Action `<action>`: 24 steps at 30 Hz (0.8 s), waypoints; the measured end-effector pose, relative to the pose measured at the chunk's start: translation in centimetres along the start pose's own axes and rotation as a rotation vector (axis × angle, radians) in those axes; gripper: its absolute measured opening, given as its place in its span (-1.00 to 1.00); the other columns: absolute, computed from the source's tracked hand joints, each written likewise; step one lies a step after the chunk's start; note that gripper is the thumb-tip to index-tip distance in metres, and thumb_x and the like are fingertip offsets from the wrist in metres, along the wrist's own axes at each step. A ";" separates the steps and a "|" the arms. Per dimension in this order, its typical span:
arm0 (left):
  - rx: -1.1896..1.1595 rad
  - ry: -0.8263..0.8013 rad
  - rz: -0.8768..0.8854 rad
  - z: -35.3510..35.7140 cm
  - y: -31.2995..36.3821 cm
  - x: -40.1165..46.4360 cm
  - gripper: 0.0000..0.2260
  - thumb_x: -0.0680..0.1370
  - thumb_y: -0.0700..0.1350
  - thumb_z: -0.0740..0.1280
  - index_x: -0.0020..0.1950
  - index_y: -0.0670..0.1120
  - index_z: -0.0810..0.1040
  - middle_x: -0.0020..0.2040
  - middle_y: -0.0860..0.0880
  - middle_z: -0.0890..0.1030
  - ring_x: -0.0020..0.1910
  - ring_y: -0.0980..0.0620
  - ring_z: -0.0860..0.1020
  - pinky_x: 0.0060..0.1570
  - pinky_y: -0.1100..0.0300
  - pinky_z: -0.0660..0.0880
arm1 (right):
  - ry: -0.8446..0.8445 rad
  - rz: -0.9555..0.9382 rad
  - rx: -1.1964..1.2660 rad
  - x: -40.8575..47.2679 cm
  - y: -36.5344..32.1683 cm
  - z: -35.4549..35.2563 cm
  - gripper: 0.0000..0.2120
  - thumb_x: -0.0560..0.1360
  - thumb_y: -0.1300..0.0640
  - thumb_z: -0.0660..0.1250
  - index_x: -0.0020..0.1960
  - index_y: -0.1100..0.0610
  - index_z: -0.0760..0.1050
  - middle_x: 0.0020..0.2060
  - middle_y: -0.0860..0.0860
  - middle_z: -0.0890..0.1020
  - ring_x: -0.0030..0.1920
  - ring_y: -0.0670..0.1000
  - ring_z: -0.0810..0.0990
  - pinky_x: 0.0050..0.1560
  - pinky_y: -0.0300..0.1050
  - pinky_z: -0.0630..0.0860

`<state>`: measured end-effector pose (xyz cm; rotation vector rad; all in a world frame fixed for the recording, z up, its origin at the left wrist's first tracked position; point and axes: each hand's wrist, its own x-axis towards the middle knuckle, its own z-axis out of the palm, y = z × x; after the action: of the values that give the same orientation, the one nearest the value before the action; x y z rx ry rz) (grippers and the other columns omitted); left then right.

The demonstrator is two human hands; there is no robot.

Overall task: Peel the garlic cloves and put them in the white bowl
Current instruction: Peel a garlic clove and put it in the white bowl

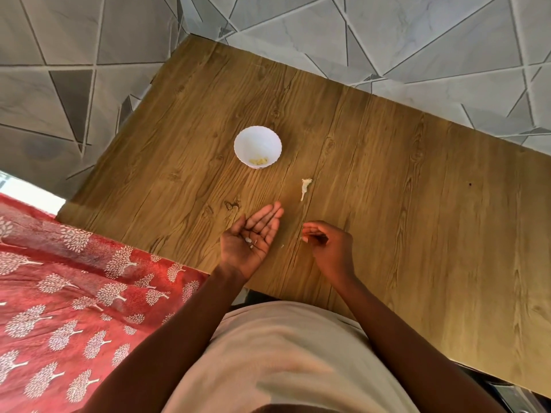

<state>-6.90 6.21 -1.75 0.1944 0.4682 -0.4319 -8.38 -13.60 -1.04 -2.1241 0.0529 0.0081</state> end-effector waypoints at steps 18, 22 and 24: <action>0.048 0.001 -0.008 -0.5 0.2 -0.4 -0.47 0.70 0.00 0.03 0.30 -0.41 0.55 0.43 -0.34 0.48 0.43 -0.27 0.48 0.33 -0.02 0.52 | -0.003 -0.214 -0.204 0.5 0.7 0.8 -0.69 0.46 0.43 0.42 0.15 0.18 0.66 -0.05 0.05 0.72 -0.02 0.00 0.68 0.05 0.01 0.66; 0.060 -0.003 -0.004 -0.7 0.2 -0.4 -0.49 0.67 -0.01 0.08 0.33 -0.42 0.52 0.44 -0.34 0.47 0.43 -0.27 0.48 0.35 -0.02 0.50 | -0.022 -0.197 -0.145 0.1 0.5 1.3 -0.68 0.43 0.45 0.45 0.11 0.17 0.67 -0.10 0.01 0.70 -0.06 0.01 0.69 0.02 0.06 0.66; 0.067 -0.001 -0.002 -0.8 0.3 -0.4 -0.49 0.67 -0.01 0.09 0.35 -0.41 0.49 0.45 -0.34 0.46 0.43 -0.27 0.48 0.35 -0.02 0.50 | -0.013 -0.209 -0.145 0.0 0.3 1.6 -0.70 0.42 0.45 0.47 0.08 0.17 0.68 -0.14 -0.01 0.69 -0.08 0.03 0.69 0.00 0.06 0.66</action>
<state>-7.44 6.81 -2.20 0.2584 0.4530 -0.4501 -8.35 -12.40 -2.07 -2.2651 -0.1819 -0.1010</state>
